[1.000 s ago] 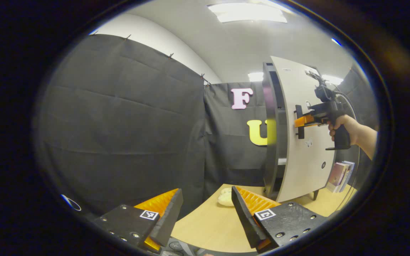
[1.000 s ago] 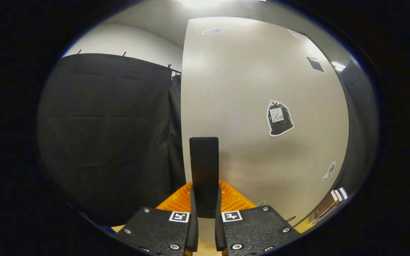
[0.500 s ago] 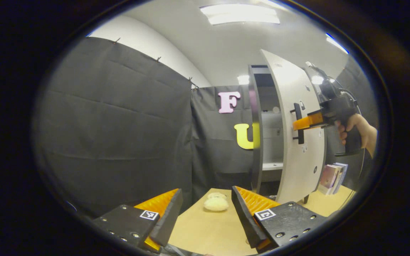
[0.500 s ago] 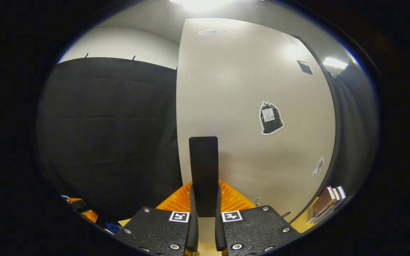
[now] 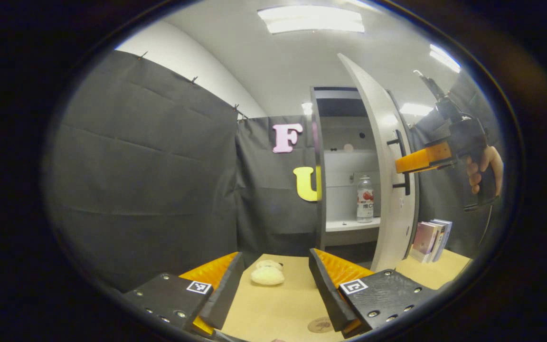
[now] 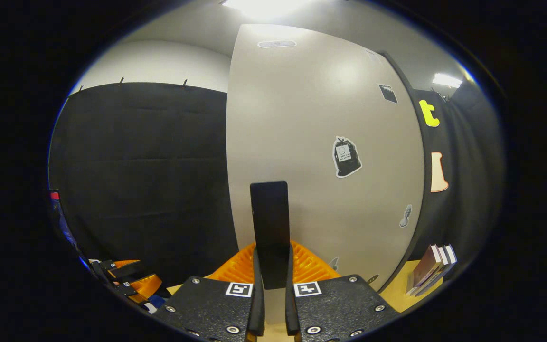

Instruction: Open the cabinet door with the right hand, grasp the bottle in the cabinet with the left hand and place it on the coaster, then close the cabinet door with the right hand.

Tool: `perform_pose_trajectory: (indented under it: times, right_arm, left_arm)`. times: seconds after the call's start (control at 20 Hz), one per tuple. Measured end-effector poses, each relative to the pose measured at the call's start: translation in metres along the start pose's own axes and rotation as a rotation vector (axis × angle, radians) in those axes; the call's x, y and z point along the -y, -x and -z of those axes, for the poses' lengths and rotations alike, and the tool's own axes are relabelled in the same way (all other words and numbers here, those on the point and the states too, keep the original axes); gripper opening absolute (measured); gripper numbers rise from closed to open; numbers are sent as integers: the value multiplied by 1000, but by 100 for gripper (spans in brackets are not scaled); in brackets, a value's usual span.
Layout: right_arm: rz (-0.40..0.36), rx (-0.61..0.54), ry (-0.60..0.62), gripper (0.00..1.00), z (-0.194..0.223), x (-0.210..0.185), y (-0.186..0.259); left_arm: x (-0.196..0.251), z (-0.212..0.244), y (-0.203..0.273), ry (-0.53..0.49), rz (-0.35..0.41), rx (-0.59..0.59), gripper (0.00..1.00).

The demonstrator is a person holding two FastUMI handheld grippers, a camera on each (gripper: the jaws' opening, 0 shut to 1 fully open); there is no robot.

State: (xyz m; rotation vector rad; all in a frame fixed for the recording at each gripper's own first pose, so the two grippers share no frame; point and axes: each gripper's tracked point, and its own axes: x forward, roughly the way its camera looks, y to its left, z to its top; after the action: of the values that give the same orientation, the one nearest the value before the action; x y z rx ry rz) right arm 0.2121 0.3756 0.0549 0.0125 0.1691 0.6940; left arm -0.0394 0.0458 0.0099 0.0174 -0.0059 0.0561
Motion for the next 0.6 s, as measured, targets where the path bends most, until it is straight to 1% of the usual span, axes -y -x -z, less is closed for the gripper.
perform_pose_trajectory:
  times: [0.35, 0.6]
  right_arm:
    - [10, 17, -7, 17, 1, 1, 1]
    - [45, 30, 7, 17, -3, 5, 11]
  left_arm:
    - [52, -2, -6, 5, 87, 6, 79]
    - [86, 1, -8, 13, 141, -5, 79]
